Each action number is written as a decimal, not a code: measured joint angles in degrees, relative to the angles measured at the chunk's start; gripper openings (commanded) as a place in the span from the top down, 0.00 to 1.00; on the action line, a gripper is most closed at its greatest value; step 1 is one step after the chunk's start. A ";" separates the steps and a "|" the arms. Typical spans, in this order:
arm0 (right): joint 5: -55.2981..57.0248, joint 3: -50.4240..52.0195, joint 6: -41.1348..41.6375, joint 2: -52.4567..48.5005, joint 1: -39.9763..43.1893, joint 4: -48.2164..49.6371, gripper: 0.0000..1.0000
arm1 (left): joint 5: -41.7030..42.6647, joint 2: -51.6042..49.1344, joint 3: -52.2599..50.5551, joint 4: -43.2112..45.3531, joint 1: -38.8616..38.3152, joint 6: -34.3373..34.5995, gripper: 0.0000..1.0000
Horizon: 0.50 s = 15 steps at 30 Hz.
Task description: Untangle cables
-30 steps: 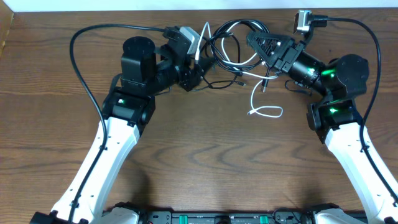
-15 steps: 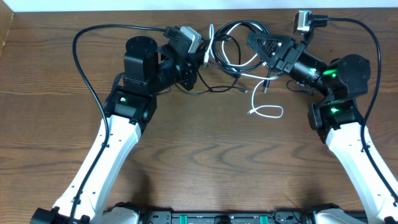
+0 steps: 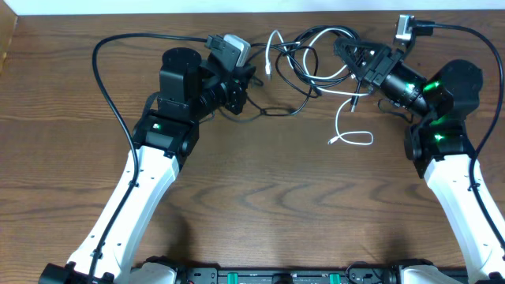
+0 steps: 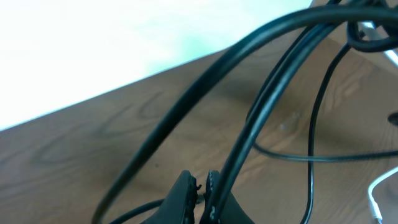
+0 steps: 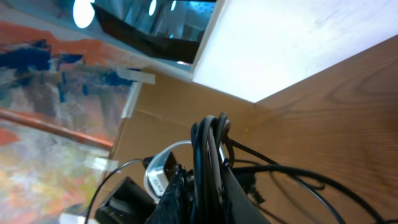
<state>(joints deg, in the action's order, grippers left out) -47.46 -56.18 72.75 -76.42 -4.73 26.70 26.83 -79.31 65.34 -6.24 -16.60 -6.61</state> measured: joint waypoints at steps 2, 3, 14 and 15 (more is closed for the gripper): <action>0.20 0.00 -1.03 0.00 0.33 -0.33 0.99 | 0.02 0.02 0.00 -1.51 0.00 -0.02 0.93; 0.37 0.00 -1.31 0.00 0.42 -0.28 0.99 | 0.04 0.02 0.00 -2.29 -0.02 -0.02 0.92; 0.55 0.04 0.55 0.00 0.87 8.33 0.99 | -0.66 0.02 0.00 -11.13 0.00 -2.64 0.92; 0.24 0.04 0.74 0.00 0.87 8.44 0.99 | -0.90 0.02 0.00 -11.06 0.00 -2.71 0.92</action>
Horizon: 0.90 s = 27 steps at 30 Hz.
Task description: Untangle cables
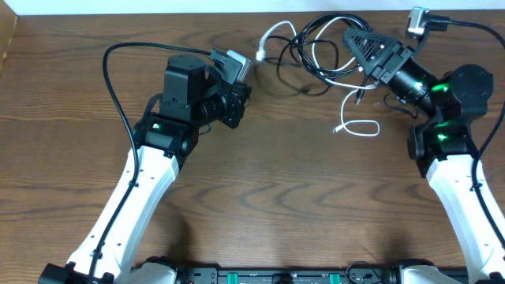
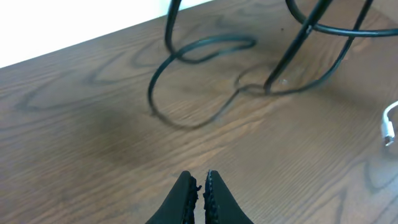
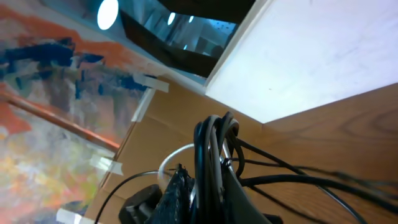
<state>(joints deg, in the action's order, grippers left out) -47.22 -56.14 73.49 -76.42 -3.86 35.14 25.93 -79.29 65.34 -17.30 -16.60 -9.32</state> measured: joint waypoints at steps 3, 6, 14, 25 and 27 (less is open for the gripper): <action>-1.16 0.00 0.44 0.00 0.00 -0.13 0.99 | -0.42 0.00 0.00 0.59 0.00 -0.15 0.93; -1.90 0.00 0.66 0.00 0.00 -0.17 0.99 | -0.63 0.00 0.00 1.27 0.00 -0.15 0.93; -2.54 0.00 1.22 0.00 0.00 -0.17 0.99 | 1.88 0.00 0.00 5.46 0.00 0.55 0.51; -2.54 0.00 2.03 0.00 0.00 -0.17 0.99 | 9.14 0.00 0.00 6.36 -1.16 1.62 0.39; -2.84 0.00 2.84 0.00 -0.02 -0.15 0.99 | 9.84 0.00 0.00 7.54 -1.31 1.62 0.40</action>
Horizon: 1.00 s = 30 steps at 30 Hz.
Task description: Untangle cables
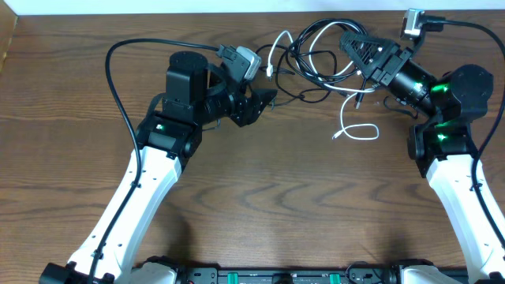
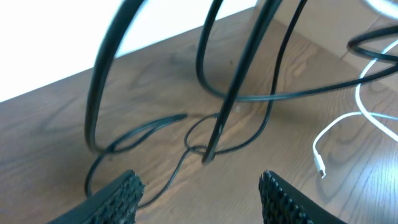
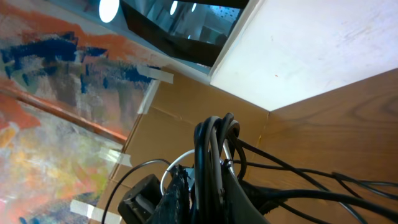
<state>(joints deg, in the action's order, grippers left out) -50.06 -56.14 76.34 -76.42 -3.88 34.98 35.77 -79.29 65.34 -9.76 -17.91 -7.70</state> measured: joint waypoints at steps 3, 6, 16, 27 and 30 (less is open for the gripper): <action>-0.72 0.00 0.92 0.00 -0.20 0.20 0.99 | -0.09 -0.07 0.00 1.62 0.00 0.02 0.40; -1.40 0.00 1.38 0.00 -0.55 0.31 0.99 | -0.11 -0.48 0.00 3.23 0.00 0.20 0.40; -1.92 0.00 1.66 0.00 -0.96 0.46 0.99 | -0.11 -2.62 0.00 5.81 -3.19 1.51 0.40; -3.34 0.00 3.67 0.00 -1.33 2.58 0.99 | -0.11 -5.60 0.00 8.57 -4.11 1.99 0.85; -3.74 0.00 4.00 0.00 -1.36 2.58 0.99 | -0.11 -5.90 0.00 8.90 -4.11 1.86 0.93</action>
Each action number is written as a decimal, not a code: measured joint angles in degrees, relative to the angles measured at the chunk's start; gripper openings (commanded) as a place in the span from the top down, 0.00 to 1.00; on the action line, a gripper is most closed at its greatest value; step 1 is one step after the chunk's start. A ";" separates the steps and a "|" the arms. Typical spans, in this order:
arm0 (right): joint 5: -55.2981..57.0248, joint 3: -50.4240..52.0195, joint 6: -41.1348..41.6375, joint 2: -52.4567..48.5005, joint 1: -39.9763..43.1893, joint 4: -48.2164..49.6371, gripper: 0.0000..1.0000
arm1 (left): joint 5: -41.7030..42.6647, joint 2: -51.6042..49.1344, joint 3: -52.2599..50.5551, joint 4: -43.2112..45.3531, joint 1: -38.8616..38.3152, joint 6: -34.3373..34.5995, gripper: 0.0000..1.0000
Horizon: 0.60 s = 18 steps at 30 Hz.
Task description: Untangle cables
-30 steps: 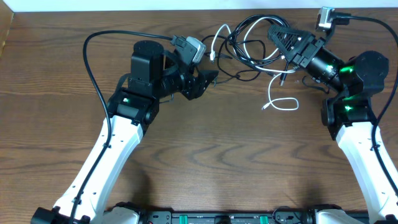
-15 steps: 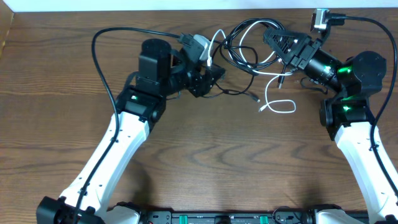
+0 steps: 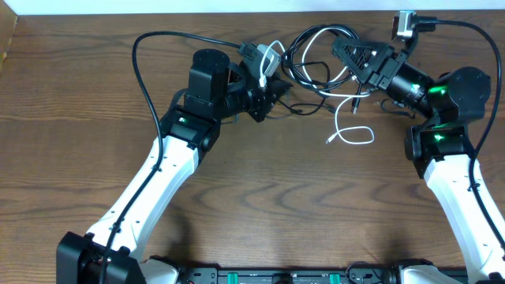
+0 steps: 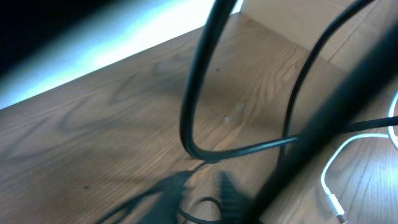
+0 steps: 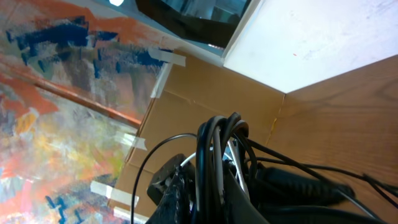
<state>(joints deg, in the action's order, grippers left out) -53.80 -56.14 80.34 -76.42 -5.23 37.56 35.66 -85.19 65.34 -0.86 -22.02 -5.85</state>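
The tangle of black cables [image 3: 316, 55] lies at the far middle of the table, with a white cable [image 3: 347, 132] trailing toward me. My right gripper [image 3: 347, 57] is shut on a bunch of black and white strands [image 5: 214, 143], which run up between its fingers [image 5: 208, 186]. My left gripper [image 3: 272, 91] reaches into the tangle's left side. In the blurred left wrist view it [image 4: 199, 196] is open, with a thin black loop [image 4: 199, 214] lying between the fingers. A thick black cable [image 4: 205, 62] arches close in front, and a white plug end [image 4: 333, 186] lies to the right.
The brown wooden table [image 3: 260, 197] ends at a white wall strip along its far edge [image 3: 158, 6]. Each arm's own black supply cable arcs over the table, the left one [image 3: 142, 55] and the right one [image 3: 481, 39].
My left arm has moved right, further into the tangle, and its jaws stand closer together around a thin black loop. The right gripper holds the same bunch, shifted slightly left.
At first my left gripper was shut beside black cables while the right held the bunch. Then the left was shut and empty, clear of the cables, which had shifted right. Later it was wide open near the tangle, and now it is inside it.
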 measured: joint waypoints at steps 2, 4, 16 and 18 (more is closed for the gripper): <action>-0.26 0.00 0.17 0.00 0.02 0.02 0.99 | 0.00 0.00 0.00 0.85 0.00 0.04 0.92; -0.39 0.00 0.22 0.00 0.02 0.02 0.99 | 0.00 0.00 0.00 1.36 0.00 0.04 0.92; -0.70 0.00 0.22 0.00 0.13 0.00 0.99 | -5.64 0.00 0.00 -2.32 0.00 1.01 0.92; -0.70 0.00 0.22 0.00 0.13 -0.04 0.99 | -10.62 0.02 0.00 -4.83 0.00 2.19 0.93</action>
<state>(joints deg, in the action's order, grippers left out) -54.50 -56.14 80.55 -76.42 -5.10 37.52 25.04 -85.17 65.34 -5.69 -22.02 -3.66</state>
